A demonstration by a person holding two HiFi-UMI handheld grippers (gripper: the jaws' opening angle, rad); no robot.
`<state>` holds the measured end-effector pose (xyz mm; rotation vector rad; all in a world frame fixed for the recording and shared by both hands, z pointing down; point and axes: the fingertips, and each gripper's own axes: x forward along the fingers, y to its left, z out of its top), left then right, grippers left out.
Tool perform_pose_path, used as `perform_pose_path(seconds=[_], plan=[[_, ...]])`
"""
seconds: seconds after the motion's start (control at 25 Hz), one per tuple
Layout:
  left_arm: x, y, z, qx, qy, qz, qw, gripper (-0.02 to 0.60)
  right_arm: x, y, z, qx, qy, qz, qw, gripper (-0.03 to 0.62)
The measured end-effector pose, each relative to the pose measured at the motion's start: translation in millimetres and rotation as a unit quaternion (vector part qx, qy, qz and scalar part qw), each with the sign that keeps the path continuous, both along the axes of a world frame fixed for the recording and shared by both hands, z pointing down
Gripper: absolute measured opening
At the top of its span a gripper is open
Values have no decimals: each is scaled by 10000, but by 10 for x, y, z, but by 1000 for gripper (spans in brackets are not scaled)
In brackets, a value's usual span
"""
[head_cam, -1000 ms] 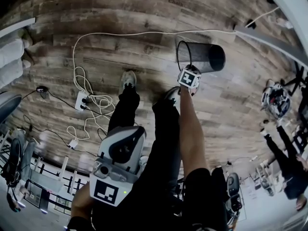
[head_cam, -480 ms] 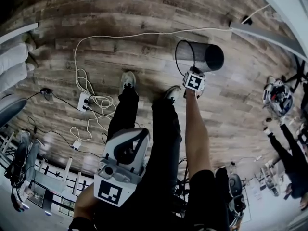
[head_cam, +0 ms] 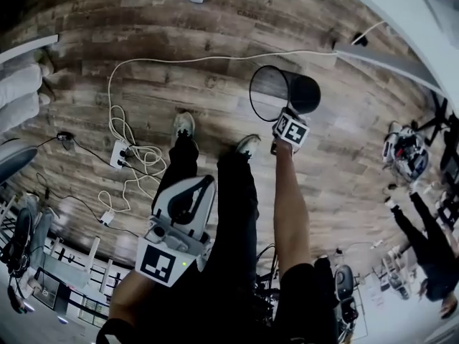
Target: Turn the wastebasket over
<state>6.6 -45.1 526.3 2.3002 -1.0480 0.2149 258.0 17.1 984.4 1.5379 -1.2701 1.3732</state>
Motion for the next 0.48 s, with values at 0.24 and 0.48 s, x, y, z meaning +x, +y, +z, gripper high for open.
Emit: perform_pose_path(seconds=[0.24, 0.48], plan=[[-62, -10, 619, -838, -94, 143, 9963, 35, -46, 38, -174, -3, -513, 392, 9979, 57], [-209, 7, 1453, -1401, -147, 132, 9899, 149, -334, 48, -291, 7, -1069, 534, 9928, 57]])
